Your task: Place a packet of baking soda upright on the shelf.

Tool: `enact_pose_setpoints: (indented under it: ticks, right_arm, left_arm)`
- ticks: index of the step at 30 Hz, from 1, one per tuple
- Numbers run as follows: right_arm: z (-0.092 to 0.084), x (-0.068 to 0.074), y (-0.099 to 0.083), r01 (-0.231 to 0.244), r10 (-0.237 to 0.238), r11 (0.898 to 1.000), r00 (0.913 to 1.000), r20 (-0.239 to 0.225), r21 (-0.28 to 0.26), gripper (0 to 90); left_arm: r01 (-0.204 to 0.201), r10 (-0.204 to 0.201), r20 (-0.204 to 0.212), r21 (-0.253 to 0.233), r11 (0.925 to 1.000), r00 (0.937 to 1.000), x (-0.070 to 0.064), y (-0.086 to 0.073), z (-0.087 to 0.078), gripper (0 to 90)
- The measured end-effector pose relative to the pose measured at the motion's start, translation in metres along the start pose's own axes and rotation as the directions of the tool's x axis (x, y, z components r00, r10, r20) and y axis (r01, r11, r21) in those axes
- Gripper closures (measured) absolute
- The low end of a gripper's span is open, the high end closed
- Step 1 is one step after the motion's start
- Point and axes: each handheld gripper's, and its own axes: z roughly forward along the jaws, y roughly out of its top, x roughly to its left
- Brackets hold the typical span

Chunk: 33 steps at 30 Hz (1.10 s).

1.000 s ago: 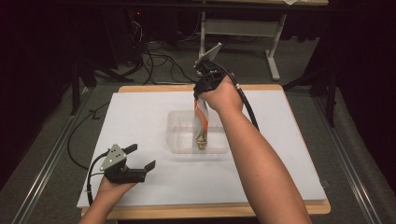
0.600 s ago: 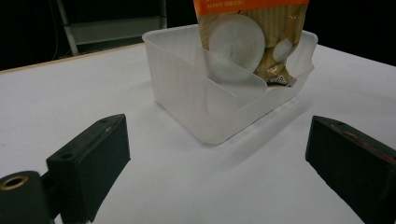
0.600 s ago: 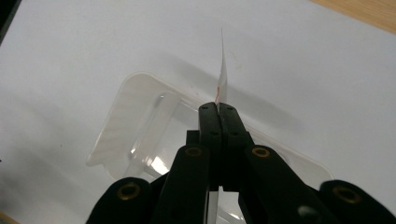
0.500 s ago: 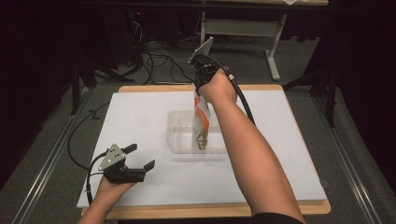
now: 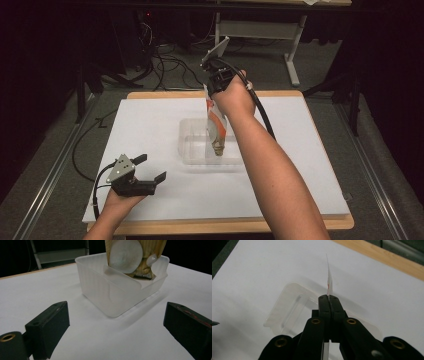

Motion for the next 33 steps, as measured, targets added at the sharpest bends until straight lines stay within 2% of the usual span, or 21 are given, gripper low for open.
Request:
enact_pose_setpoints:
  ticks: [9,13,15,18,24,27,29,32,33]
  right_arm:
    - [0.006,0.004,-0.017,0.028,-0.027,0.996,0.9996,0.007,-0.080,90.0]
    - [0.009,0.004,-0.023,0.043,-0.043,0.995,0.9991,0.004,-0.085,90.0]
    - [0.010,0.004,-0.025,0.034,-0.035,0.995,0.9994,-0.005,-0.089,90.0]
    - [0.017,0.003,-0.029,0.048,-0.047,0.995,0.9988,0.015,-0.091,90.0]
    - [0.029,0.003,-0.028,0.039,-0.040,0.995,0.9992,-0.008,-0.093,89.8]
    - [0.029,0.002,-0.027,0.027,-0.030,0.995,0.9993,-0.021,-0.101,85.9]
    - [0.023,0.001,-0.026,0.014,-0.019,0.994,0.9990,-0.040,-0.109,76.9]
    - [0.018,0.000,-0.026,0.011,-0.017,0.993,0.9986,-0.051,-0.121,72.6]
    - [0.009,-0.002,-0.027,0.005,-0.011,0.991,0.9990,-0.044,-0.135,69.6]
  left_arm:
    - [0.000,0.000,0.003,-0.005,1.0000,1.0000,-0.002,0.000,0.001,7.0]
    - [0.004,-0.004,0.003,-0.003,1.0000,1.0000,-0.001,0.000,0.001,7.0]
    - [0.004,-0.004,0.002,-0.002,1.0000,1.0000,-0.001,0.000,0.001,7.1]
    - [0.001,-0.001,0.004,0.002,1.0000,1.0000,-0.002,0.000,0.002,7.1]
    - [0.001,-0.001,0.004,0.001,1.0000,1.0000,-0.001,0.000,0.002,7.1]
    - [0.002,-0.002,0.003,0.003,1.0000,1.0000,0.000,0.000,0.002,7.1]
    - [0.002,-0.002,0.008,0.000,1.0000,1.0000,-0.001,0.000,0.002,7.1]
    - [-0.001,0.001,0.008,0.002,1.0000,1.0000,-0.001,0.000,0.002,7.1]
    - [0.002,-0.002,0.007,0.002,1.0000,1.0000,-0.001,0.000,0.002,7.1]
